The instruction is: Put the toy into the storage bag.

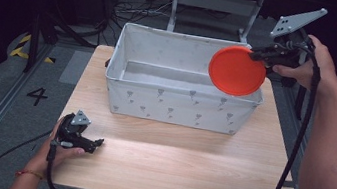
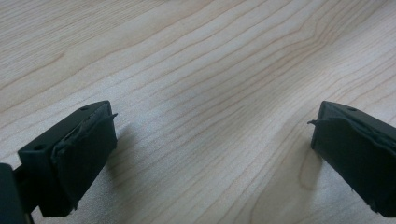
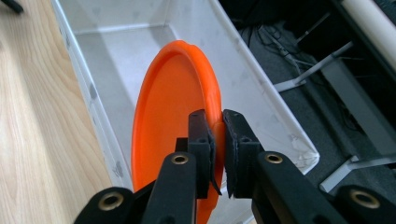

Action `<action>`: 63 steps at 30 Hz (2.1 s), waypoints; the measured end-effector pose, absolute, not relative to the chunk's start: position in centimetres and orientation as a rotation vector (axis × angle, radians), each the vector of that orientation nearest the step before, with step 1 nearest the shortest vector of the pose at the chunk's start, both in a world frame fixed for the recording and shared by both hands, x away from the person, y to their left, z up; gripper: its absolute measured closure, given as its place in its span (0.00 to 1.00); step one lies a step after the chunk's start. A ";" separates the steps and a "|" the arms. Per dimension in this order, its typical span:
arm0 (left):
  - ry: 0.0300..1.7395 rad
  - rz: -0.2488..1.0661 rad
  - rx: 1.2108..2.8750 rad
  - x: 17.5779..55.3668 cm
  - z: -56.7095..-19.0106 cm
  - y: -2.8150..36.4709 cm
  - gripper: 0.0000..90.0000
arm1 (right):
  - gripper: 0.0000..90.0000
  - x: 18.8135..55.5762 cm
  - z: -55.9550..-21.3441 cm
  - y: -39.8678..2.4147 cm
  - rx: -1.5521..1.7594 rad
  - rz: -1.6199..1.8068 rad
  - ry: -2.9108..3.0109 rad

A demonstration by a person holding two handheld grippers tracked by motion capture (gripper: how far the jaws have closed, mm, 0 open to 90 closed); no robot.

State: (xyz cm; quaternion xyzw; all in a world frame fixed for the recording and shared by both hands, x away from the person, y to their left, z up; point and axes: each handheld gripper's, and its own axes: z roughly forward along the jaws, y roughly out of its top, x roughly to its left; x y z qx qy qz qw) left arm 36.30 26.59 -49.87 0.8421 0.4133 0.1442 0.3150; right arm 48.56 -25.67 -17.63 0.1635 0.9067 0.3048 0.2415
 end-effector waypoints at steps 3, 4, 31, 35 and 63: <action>1.092 0.374 2.217 36.3 -49.9 26.6 0.01 | 0.92 49.3 -18.4 -25.6 0.468 0.811 2.489; 1.092 0.376 2.216 36.3 -49.9 26.6 0.01 | 0.92 49.7 -18.8 -25.7 0.468 0.795 2.495; 1.105 0.381 2.210 36.1 -49.9 26.5 0.01 | 0.92 51.4 -25.7 -24.2 0.343 0.667 2.694; 1.105 0.381 2.210 36.1 -49.9 26.5 0.01 | 0.92 51.3 -26.6 -23.8 0.304 0.628 2.741; 1.108 0.383 2.210 36.1 -49.9 26.5 0.01 | 0.91 52.9 -29.9 -23.1 0.286 0.272 2.939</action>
